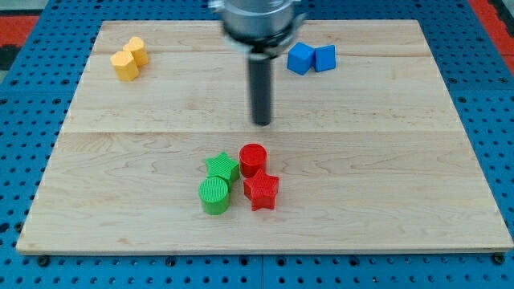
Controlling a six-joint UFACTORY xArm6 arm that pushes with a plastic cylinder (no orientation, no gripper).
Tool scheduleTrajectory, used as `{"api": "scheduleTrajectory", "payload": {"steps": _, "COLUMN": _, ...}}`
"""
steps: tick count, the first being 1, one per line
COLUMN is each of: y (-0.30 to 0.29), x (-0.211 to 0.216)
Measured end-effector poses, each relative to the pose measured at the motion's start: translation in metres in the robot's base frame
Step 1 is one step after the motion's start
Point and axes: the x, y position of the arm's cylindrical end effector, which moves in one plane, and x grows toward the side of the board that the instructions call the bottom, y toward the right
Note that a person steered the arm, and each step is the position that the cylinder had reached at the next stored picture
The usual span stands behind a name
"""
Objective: Move the blue cube to the top center
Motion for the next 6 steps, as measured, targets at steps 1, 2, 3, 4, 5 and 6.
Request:
{"api": "scheduleTrajectory", "payload": {"steps": 1, "y": 0.112, "x": -0.054}}
{"api": "scheduleTrajectory", "payload": {"steps": 2, "y": 0.179, "x": -0.096}}
{"api": "scheduleTrajectory", "payload": {"steps": 3, "y": 0.136, "x": -0.103}}
{"api": "scheduleTrajectory", "payload": {"steps": 4, "y": 0.059, "x": -0.108}}
{"api": "scheduleTrajectory", "payload": {"steps": 5, "y": 0.032, "x": -0.108}}
{"api": "scheduleTrajectory", "payload": {"steps": 6, "y": -0.055, "x": -0.12}}
